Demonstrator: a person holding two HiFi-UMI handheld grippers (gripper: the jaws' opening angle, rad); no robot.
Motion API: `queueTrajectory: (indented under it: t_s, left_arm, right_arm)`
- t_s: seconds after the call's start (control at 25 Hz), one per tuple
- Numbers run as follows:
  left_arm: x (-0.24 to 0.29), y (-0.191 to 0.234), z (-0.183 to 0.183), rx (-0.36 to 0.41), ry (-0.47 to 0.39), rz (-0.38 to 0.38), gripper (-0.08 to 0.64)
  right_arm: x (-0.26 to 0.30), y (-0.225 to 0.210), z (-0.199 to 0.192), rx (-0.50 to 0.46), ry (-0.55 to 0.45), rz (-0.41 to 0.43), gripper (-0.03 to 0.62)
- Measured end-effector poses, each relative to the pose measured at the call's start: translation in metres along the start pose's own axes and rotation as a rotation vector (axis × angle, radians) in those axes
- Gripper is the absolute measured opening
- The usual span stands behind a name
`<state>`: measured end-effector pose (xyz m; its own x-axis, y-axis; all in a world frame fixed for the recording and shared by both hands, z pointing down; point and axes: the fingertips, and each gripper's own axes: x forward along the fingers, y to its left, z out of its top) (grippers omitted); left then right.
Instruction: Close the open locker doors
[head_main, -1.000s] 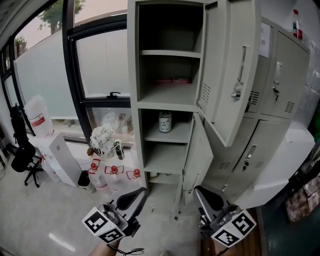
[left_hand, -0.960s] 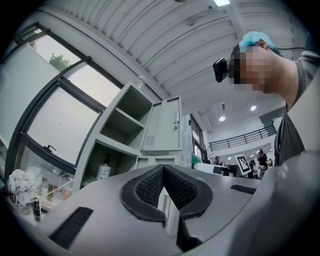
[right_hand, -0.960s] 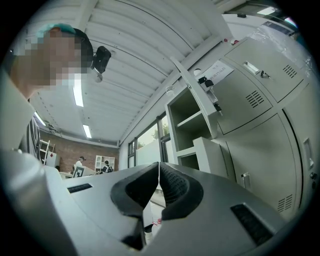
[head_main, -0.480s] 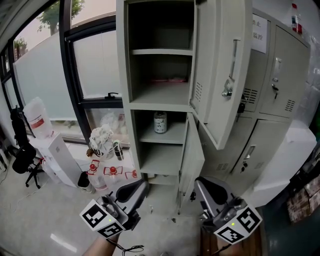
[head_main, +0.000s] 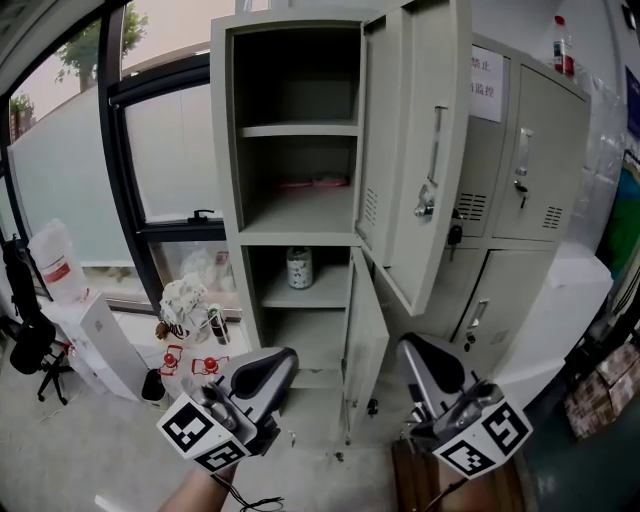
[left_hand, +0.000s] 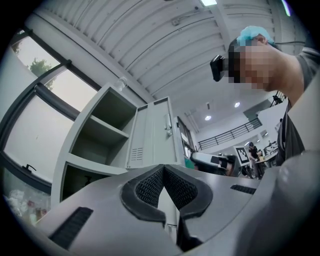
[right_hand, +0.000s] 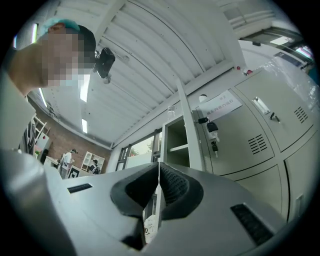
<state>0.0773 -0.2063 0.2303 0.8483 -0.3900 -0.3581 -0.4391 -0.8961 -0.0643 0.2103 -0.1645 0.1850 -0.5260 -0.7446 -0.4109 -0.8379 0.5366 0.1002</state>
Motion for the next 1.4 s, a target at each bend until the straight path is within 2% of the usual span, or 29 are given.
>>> queueTrajectory:
  t_s: [0.4,0.76,1.4]
  left_arm:
    - [0.016,0.018,0.013,0.005,-0.021,-0.060,0.009]
    - [0.029,0.033,0.023,0.014,-0.035,-0.105,0.009]
    - [0.018,0.057,0.029,-0.014,-0.060,-0.123,0.009]
  right_arm:
    - [0.008,-0.028,0.032,-0.096,-0.046,-0.128,0.015]
    - [0.021,-0.062,0.056,-0.124,-0.072,-0.229,0.017]
    - [0.032,-0.063,0.058,-0.144,-0.059,-0.273,0.015]
